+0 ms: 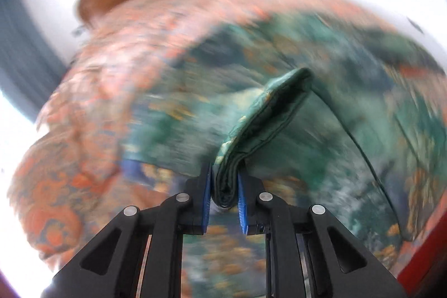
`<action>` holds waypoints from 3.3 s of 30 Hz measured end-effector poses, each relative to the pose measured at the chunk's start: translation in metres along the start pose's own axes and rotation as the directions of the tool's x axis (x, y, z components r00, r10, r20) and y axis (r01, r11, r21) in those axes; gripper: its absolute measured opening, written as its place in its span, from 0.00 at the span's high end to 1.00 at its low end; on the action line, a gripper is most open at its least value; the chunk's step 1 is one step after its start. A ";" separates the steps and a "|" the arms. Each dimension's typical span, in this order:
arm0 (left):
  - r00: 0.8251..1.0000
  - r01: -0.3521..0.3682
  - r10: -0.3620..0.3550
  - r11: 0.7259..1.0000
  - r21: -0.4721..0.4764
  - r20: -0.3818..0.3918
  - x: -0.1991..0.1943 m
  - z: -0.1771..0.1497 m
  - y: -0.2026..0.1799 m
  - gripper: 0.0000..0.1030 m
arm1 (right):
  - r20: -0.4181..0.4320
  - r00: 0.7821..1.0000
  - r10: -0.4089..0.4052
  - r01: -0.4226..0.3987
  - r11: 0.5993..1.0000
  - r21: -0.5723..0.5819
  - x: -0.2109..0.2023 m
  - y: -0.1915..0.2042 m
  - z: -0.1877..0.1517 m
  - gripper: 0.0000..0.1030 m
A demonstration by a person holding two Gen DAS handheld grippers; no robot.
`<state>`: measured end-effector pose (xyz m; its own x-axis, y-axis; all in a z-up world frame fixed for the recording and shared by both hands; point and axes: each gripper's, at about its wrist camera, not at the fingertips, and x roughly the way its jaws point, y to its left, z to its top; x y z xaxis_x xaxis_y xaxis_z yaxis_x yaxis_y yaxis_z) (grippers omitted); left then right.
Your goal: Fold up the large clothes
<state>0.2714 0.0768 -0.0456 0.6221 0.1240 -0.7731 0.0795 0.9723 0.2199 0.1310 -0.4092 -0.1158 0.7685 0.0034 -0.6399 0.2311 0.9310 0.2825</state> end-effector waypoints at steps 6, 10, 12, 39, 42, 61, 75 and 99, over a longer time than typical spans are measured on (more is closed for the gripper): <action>0.981 -0.186 0.196 0.954 -0.237 0.018 -0.029 -0.002 0.120 0.85 | 0.001 1.000 0.020 -0.020 0.999 -0.038 0.003 0.016 -0.002 0.41; 0.944 -0.320 0.327 0.881 -0.348 -0.040 -0.030 -0.022 0.182 0.85 | -0.016 0.999 0.043 -0.044 0.998 -0.046 0.006 0.024 -0.007 0.41; 0.922 -0.379 0.378 0.843 -0.383 -0.081 -0.026 -0.033 0.203 0.83 | -0.023 0.999 0.047 -0.048 0.998 -0.051 0.007 0.026 -0.010 0.41; 1.000 -0.002 -0.009 0.887 -0.462 -0.022 -0.028 -0.116 0.053 0.10 | -0.021 0.999 0.026 -0.028 0.993 -0.111 0.000 0.038 -0.012 0.41; 0.998 0.018 -0.045 0.883 -0.469 -0.046 -0.019 -0.130 0.060 0.10 | -0.004 1.000 0.007 -0.007 0.993 -0.122 -0.002 0.032 -0.004 0.41; 0.941 0.209 -0.298 0.883 -0.420 -0.158 0.042 -0.166 0.027 0.44 | -0.421 0.883 0.207 -0.247 0.968 -0.044 0.091 -0.028 0.026 0.37; 0.960 0.172 -0.228 0.939 -0.299 -0.162 -0.007 -0.178 0.001 0.87 | -0.408 0.899 0.158 -0.255 0.947 -0.195 0.070 0.000 0.032 0.86; 0.981 -0.027 0.101 0.916 -0.400 0.165 -0.060 -0.130 0.023 0.03 | -0.171 0.978 -0.119 0.108 0.992 -0.069 0.066 -0.072 0.147 0.30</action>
<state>0.1346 0.1174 -0.0716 0.7471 0.1868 -0.6379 -0.2555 0.9667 -0.0162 0.2522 -0.5294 -0.0733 0.6224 -0.0448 -0.7814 0.2709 0.9490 0.1614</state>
